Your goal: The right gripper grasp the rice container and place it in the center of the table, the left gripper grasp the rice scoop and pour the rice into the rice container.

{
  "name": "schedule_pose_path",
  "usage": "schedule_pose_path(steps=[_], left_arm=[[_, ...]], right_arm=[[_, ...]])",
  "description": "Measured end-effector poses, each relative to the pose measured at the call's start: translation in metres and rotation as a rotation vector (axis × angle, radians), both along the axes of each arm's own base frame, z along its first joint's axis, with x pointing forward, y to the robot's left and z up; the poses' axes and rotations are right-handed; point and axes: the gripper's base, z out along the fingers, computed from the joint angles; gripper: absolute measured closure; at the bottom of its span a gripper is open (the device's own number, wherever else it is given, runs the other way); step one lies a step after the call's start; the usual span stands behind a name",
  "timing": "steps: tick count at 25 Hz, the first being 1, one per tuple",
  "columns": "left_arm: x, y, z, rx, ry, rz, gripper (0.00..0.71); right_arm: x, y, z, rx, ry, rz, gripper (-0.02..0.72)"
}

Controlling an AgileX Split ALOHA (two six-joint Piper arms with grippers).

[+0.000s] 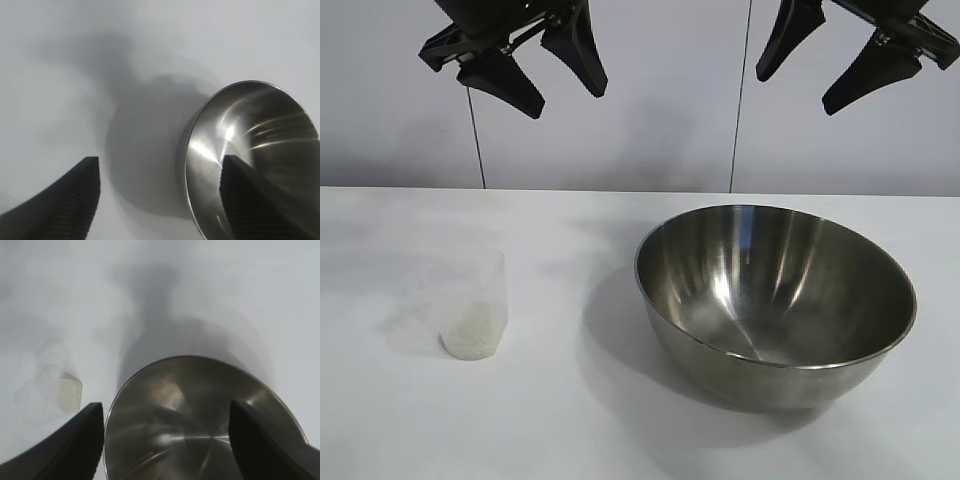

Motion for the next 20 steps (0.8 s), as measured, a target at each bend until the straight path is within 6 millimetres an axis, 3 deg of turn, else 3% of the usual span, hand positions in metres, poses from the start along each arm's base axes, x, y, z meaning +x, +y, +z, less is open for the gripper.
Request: schedule_pose_path(steps=[13,20], left_arm=[[0.0,0.0,0.0,0.0,0.0,0.0,0.214],[0.001,0.0,0.001,-0.004,-0.011,0.005,0.214]], right_arm=[[-0.002,0.0,-0.001,-0.007,0.02,0.022,0.216],[-0.017,-0.008,-0.01,-0.15,0.165,0.116,0.216]])
